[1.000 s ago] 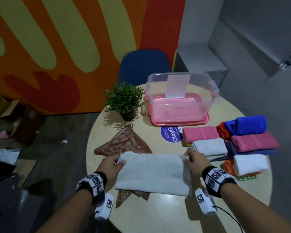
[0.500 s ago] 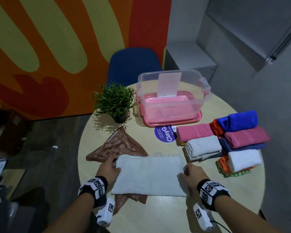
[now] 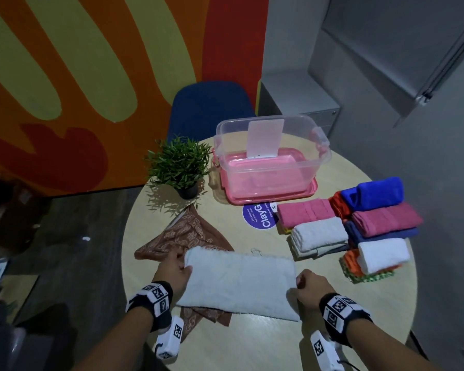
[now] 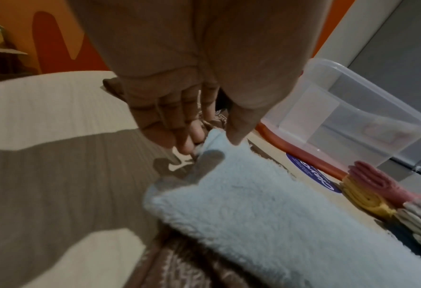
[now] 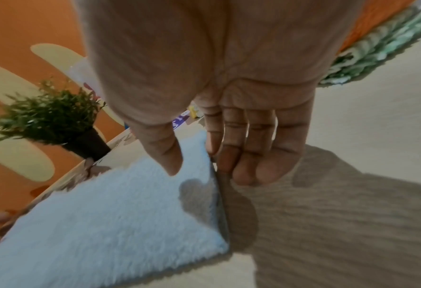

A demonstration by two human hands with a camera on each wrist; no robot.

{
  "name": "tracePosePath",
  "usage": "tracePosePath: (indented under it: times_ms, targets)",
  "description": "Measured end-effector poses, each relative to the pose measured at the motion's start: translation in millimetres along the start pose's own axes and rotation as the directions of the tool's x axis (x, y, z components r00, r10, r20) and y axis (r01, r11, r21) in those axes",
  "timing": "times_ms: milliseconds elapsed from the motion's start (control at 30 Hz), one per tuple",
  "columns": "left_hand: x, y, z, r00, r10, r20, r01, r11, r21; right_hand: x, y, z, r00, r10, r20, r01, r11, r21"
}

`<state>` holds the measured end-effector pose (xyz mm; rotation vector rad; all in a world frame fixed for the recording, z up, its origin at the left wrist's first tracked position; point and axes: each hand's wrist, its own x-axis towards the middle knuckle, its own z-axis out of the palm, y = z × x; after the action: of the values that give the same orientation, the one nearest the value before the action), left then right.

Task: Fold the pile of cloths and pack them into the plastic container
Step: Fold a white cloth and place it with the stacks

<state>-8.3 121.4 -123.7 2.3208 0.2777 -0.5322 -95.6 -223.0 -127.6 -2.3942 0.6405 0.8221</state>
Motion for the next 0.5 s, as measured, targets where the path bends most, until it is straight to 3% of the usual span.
tracePosePath:
  times_ms: [100, 167, 233, 367, 500]
  targets:
    - [-6.2, -8.2, -3.8, 0.989, -0.109, 0.101, 0.081, 0.966, 0.246, -5.2, 1.2, 5.7, 0.99, 0.029, 0.137, -0.012, 0.993, -0.121]
    - [-10.2, -14.7, -5.3, 0.949, -0.196, 0.248, 0.056, 0.877, 0.477, -6.1, 0.3, 9.6, 0.98, 0.047, 0.194, -0.003, 0.976, -0.219]
    - [-10.4, -18.5, -5.7, 0.923, -0.216, 0.317, 0.014, 0.845, 0.534, -5.1, -1.5, 10.2, 0.983, 0.034, 0.179, 0.012, 0.968, -0.25]
    - [-8.9, -20.4, -12.3, 0.931, -0.177, 0.319, 0.022, 0.901, 0.434, -4.9, -4.6, 6.0, 0.981, 0.018, 0.193, 0.025, 0.977, -0.213]
    - [-13.7, -14.4, -16.6, 0.963, -0.115, 0.245, 0.101, 0.992, 0.07, -6.1, -4.7, -0.9, 0.989, -0.036, 0.141, 0.043, 0.998, -0.045]
